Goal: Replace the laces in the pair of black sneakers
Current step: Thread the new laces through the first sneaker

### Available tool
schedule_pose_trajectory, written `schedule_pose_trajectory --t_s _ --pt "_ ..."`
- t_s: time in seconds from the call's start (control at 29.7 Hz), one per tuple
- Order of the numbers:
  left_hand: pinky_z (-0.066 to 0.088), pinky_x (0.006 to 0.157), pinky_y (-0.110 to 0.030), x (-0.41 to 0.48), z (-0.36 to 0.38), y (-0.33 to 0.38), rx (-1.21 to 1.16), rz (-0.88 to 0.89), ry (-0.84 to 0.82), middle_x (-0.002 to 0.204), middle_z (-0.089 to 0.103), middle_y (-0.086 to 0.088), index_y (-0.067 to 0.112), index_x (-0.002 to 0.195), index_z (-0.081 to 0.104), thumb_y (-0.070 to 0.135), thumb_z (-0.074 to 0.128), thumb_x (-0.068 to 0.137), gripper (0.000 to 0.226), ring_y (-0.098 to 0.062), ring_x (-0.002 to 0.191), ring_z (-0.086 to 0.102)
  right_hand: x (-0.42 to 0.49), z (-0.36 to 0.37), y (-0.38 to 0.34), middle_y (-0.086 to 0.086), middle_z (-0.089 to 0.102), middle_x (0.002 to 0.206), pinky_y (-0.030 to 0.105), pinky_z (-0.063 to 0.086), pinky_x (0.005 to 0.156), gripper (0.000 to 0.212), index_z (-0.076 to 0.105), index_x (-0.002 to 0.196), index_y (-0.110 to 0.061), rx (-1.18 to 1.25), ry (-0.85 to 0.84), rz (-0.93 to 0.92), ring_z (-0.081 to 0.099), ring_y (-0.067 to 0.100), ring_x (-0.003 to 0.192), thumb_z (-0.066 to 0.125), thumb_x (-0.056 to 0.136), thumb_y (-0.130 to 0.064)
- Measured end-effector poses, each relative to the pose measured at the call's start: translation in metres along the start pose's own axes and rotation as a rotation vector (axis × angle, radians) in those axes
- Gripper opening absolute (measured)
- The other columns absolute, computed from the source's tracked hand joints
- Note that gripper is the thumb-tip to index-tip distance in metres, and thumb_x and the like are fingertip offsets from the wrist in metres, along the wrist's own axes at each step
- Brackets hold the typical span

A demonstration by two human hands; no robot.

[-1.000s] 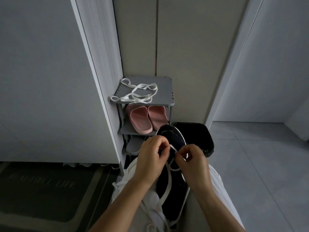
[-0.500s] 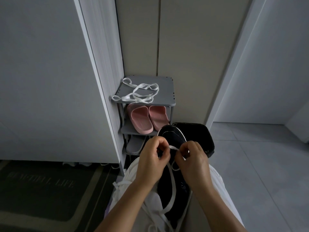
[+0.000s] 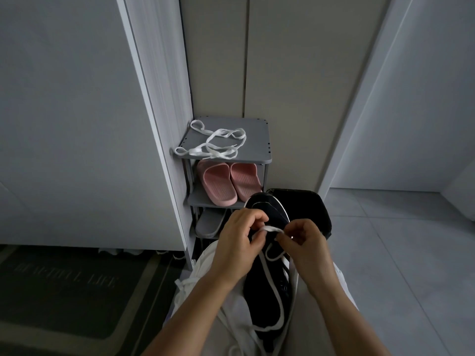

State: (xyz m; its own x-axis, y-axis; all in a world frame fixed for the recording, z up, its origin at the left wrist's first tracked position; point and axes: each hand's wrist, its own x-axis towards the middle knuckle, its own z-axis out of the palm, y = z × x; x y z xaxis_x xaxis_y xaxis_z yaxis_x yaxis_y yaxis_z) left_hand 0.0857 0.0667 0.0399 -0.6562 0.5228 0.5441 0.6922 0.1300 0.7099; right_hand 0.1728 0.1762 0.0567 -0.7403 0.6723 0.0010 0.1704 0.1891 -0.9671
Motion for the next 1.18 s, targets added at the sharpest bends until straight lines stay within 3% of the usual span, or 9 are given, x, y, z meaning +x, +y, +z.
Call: schedule_pose_trajectory --t_s 0.17,0.37,0.44,0.57,0.77,0.94,1.04,1.11,1.18 --pt "0.043 0.075 -0.012 -0.002 -0.001 0.002 0.023 -0.006 0.026 0.086 0.05 0.023 0.032 0.092 0.053 0.014 0.058 0.078 0.023 0.0 0.085 0.051 -0.005 0.003 -0.004 0.0 0.064 0.067 0.022 0.047 0.058 0.016 0.065 0.075 -0.017 0.04 0.001 0.035 0.057 0.009 0.059 0.066 0.081 -0.002" --pt "0.04 0.068 -0.009 0.002 -0.002 -0.002 0.059 -0.05 0.073 0.082 0.051 0.023 0.017 0.087 0.061 0.015 0.059 0.078 0.009 0.0 0.078 0.051 0.001 -0.008 -0.013 0.005 0.059 0.062 0.015 0.041 0.048 0.007 0.066 0.083 -0.001 0.379 -0.174 0.111 0.052 0.008 0.052 0.06 0.084 0.002" --pt "0.039 0.068 -0.009 0.002 -0.001 -0.003 0.057 -0.057 0.059 0.082 0.052 0.022 0.015 0.086 0.063 0.014 0.059 0.078 0.009 0.001 0.079 0.051 0.003 -0.009 -0.009 0.002 0.063 0.063 0.017 0.041 0.052 0.009 0.067 0.08 -0.007 0.32 -0.182 0.115 0.053 0.012 0.058 0.062 0.083 0.0" --pt "0.04 0.067 -0.01 -0.001 -0.001 -0.005 0.054 -0.065 0.044 0.08 0.052 0.021 0.016 0.084 0.063 0.018 0.062 0.077 0.007 0.001 0.077 0.05 0.002 -0.012 -0.007 -0.002 0.061 0.067 0.007 0.039 0.047 0.012 0.065 0.082 -0.013 0.134 -0.099 0.093 0.053 -0.006 0.049 0.066 0.082 -0.001" --pt "0.036 0.066 -0.007 0.004 -0.006 -0.001 0.07 -0.079 0.025 0.077 0.048 0.023 0.015 0.084 0.066 0.024 0.061 0.077 0.013 0.006 0.072 0.046 -0.026 -0.014 -0.003 -0.019 0.058 0.07 0.021 0.046 0.062 0.016 0.06 0.072 -0.037 -0.712 -0.118 -0.132 0.055 0.0 0.067 0.062 0.077 -0.052" --pt "0.04 0.069 -0.01 0.006 -0.004 0.001 0.069 -0.055 0.0 0.082 0.049 0.023 0.016 0.087 0.069 0.033 0.053 0.077 0.025 0.0 0.08 0.051 -0.042 -0.016 -0.015 -0.017 0.047 0.071 0.003 0.035 0.073 0.014 0.063 0.092 -0.029 -0.733 -0.218 -0.282 0.048 -0.013 0.077 0.052 0.091 -0.038" --pt "0.041 0.071 -0.009 0.004 -0.003 0.001 0.042 -0.062 -0.01 0.084 0.051 0.019 0.016 0.086 0.07 0.034 0.052 0.076 0.027 -0.001 0.083 0.052 -0.05 -0.013 -0.017 -0.012 0.043 0.065 0.007 0.036 0.069 0.021 0.051 0.074 -0.029 -0.801 -0.294 -0.277 0.048 -0.004 0.066 0.043 0.091 -0.039" --pt "0.04 0.072 -0.007 0.003 -0.004 0.001 0.021 -0.061 -0.023 0.084 0.052 0.017 0.016 0.086 0.07 0.033 0.056 0.076 0.025 0.001 0.083 0.051 -0.053 -0.012 -0.012 -0.008 0.04 0.06 0.01 0.036 0.065 0.027 0.044 0.068 -0.023 -0.829 -0.332 -0.268 0.047 -0.011 0.074 0.039 0.088 -0.039" --pt "0.041 0.072 -0.007 0.001 -0.006 0.001 0.026 -0.049 -0.051 0.086 0.05 0.019 0.016 0.086 0.071 0.029 0.062 0.075 0.019 0.002 0.086 0.05 -0.057 -0.014 -0.009 -0.006 0.044 0.059 0.009 0.035 0.064 0.023 0.053 0.074 -0.019 -0.814 -0.362 -0.249 0.044 -0.018 0.077 0.045 0.089 -0.034"
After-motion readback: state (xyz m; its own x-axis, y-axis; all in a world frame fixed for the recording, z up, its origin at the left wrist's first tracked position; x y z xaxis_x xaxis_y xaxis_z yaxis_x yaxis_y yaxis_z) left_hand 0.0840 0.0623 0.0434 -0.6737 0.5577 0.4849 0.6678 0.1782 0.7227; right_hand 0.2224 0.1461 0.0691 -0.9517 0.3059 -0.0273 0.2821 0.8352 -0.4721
